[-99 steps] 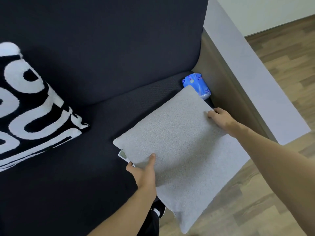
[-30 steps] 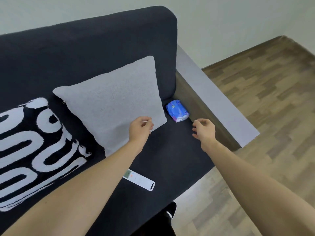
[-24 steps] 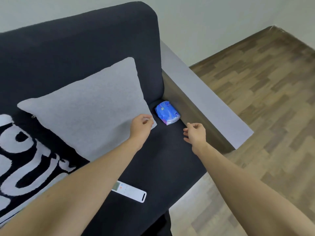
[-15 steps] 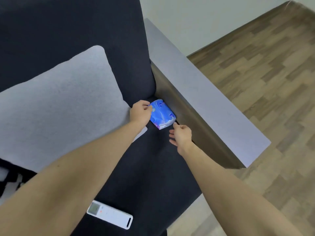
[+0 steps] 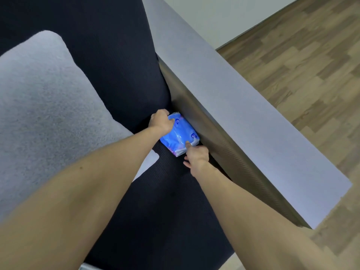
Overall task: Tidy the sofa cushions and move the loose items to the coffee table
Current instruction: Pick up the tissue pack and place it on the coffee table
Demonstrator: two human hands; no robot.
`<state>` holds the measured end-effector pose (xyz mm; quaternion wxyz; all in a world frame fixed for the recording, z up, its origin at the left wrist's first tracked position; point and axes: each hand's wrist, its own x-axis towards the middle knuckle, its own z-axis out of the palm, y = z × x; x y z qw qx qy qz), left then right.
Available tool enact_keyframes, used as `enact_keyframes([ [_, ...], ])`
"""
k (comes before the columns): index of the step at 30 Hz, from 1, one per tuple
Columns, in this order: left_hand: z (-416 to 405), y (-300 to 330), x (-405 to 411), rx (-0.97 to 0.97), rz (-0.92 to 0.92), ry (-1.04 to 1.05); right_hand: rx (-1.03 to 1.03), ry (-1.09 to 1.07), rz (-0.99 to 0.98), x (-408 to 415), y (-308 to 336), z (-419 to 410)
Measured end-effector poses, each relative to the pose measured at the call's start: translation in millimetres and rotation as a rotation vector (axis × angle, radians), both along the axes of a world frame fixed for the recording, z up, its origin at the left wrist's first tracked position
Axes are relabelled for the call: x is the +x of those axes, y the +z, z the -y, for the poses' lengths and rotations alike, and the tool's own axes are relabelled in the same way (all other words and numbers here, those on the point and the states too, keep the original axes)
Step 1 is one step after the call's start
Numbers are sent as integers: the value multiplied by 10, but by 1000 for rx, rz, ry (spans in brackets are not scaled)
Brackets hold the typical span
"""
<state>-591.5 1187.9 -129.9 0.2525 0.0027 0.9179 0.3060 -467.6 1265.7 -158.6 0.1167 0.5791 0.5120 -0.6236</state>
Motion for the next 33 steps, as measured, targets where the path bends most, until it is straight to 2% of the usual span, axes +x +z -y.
enact_keyframes([
  [3, 7, -78, 17, -31, -57, 21, -8, -42, -8, -37, -128, -27],
  [8, 84, 66, 126, -52, -86, 58, 95, -71, -43, 44, -49, 6],
  [17, 220, 756, 707, -18, -147, 17, 386, -97, -78, 684, 615, 46],
  [25, 592, 1366, 1908, 128, -159, -84, 543, -292, -85, 1845, 1339, 413],
  [33, 695, 1834, 3554, 236, -62, -244, 585, -529, -58, 3558, 1858, 666],
])
